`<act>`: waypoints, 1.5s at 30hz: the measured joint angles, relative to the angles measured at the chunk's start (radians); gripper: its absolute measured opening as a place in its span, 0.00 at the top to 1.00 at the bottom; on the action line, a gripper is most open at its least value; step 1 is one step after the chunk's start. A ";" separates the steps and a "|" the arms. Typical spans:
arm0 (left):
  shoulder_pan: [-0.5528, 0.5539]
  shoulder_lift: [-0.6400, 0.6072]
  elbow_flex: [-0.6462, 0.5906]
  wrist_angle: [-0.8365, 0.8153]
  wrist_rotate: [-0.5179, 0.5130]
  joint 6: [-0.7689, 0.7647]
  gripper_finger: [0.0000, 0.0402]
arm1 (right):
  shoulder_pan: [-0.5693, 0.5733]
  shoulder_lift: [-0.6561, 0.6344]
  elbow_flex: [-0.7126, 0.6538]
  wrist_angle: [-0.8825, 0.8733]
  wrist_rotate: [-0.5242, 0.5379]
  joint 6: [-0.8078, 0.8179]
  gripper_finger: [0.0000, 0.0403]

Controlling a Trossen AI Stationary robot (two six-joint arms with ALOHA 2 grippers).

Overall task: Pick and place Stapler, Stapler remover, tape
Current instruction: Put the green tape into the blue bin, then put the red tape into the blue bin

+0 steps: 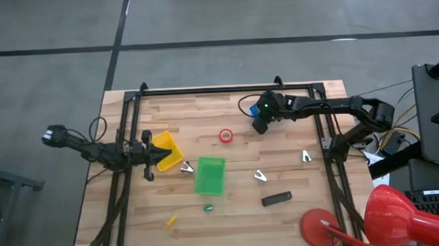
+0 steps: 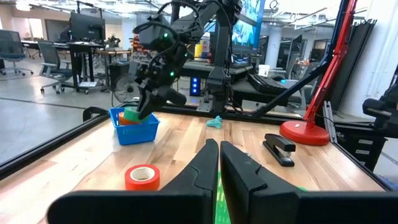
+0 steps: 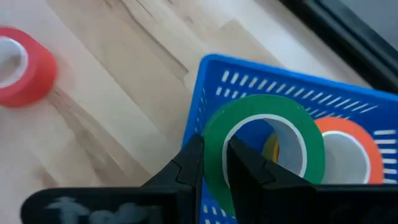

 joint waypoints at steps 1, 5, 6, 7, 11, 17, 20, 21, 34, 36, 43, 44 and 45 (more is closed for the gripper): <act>0.000 0.000 0.000 0.000 0.000 0.000 0.95 | -0.001 0.013 0.000 -0.001 0.000 0.000 0.88; 0.000 0.000 0.000 0.000 0.000 0.000 0.95 | -0.001 0.054 0.002 0.002 0.002 -0.001 0.87; 0.000 0.000 0.000 0.000 0.000 0.000 0.95 | -0.001 0.066 0.002 -0.001 0.000 -0.002 0.87; 0.000 0.000 0.000 0.000 0.000 0.000 0.95 | -0.001 0.076 0.001 -0.003 0.000 -0.002 0.88; 0.000 0.000 0.000 0.000 0.000 0.000 0.95 | -0.003 0.097 0.002 0.004 0.000 -0.006 0.88; 0.000 0.000 0.000 0.000 0.000 0.000 0.95 | -0.003 0.119 0.002 0.011 0.004 -0.012 0.86; 0.000 0.000 0.000 0.000 0.000 0.000 0.95 | -0.005 0.129 0.002 0.012 0.004 -0.012 0.85; 0.000 0.000 0.000 0.000 0.000 0.000 0.95 | -0.005 0.133 0.002 0.015 0.004 -0.012 0.85; 0.000 0.000 0.000 0.000 0.000 0.000 0.95 | -0.004 0.089 0.002 0.038 -0.006 -0.016 0.67; 0.000 0.000 0.000 0.000 0.000 0.000 0.95 | -0.004 0.076 0.002 0.038 -0.006 -0.016 0.63; 0.000 0.000 0.000 0.000 0.000 0.000 0.95 | -0.001 0.047 0.002 0.041 -0.071 -0.010 0.55; 0.000 0.000 0.000 0.000 0.000 0.000 0.95 | 0.003 0.043 0.002 0.045 -0.077 -0.008 0.55; 0.000 0.000 0.000 0.000 0.000 0.000 0.95 | 0.009 0.036 0.002 0.048 -0.080 -0.008 0.55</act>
